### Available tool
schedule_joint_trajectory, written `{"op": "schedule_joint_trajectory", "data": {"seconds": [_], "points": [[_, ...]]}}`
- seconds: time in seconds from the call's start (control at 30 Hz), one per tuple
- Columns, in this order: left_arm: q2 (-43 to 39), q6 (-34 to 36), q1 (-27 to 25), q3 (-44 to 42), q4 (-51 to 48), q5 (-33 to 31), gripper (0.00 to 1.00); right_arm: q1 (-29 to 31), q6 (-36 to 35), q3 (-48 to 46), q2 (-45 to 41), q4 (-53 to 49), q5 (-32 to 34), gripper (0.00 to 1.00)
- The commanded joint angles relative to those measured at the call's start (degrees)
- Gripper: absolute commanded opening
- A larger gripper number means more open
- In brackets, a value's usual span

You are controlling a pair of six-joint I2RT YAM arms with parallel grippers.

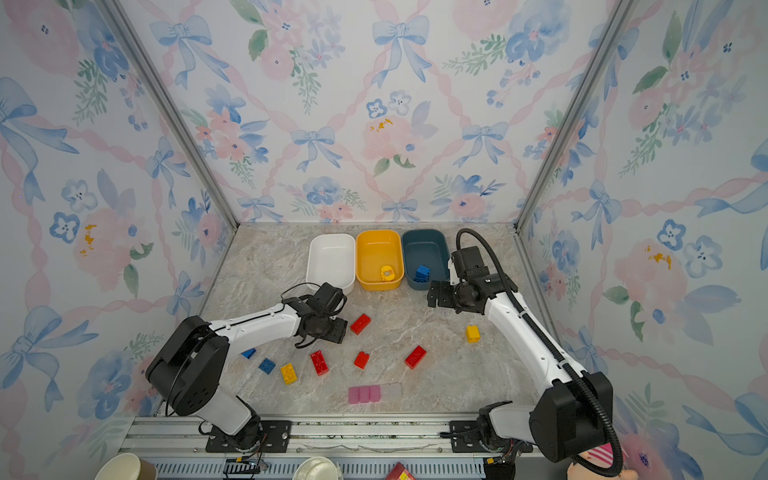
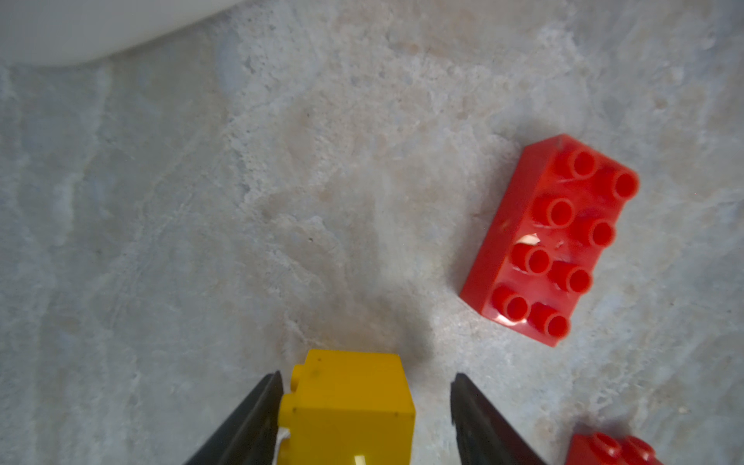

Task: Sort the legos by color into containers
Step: 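Lift the yellow brick toward the yellow tub with the left gripper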

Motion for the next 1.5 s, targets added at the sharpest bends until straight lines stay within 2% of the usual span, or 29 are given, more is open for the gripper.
{"op": "schedule_joint_trajectory", "data": {"seconds": [0.0,0.33,0.67,0.9,1.13,1.47], "points": [[0.8,0.2,-0.3,0.0,-1.3,-1.1,0.64,0.0,0.8,-1.1,-1.1,-0.2,-0.8,0.97],[0.2,-0.7,-0.5,0.4,-1.2,-2.1,0.47,-0.2,1.1,-2.0,-1.8,0.2,-1.0,0.97],[-6.4,-3.6,-1.1,3.1,-1.2,-4.1,0.4,-0.5,1.8,-3.2,-3.2,0.5,-1.2,0.97],[-8.5,-5.0,-1.8,9.3,-0.8,-6.0,0.4,-0.5,2.5,-3.5,-4.0,0.9,-1.5,0.97],[-0.4,-3.1,-2.3,20.2,2.6,-5.7,0.4,-0.1,3.1,-3.7,-4.3,1.6,-1.9,0.97],[19.0,0.4,-2.6,39.8,5.0,-5.7,0.4,0.1,3.8,-4.5,-6.1,1.6,-1.4,0.97]]}}
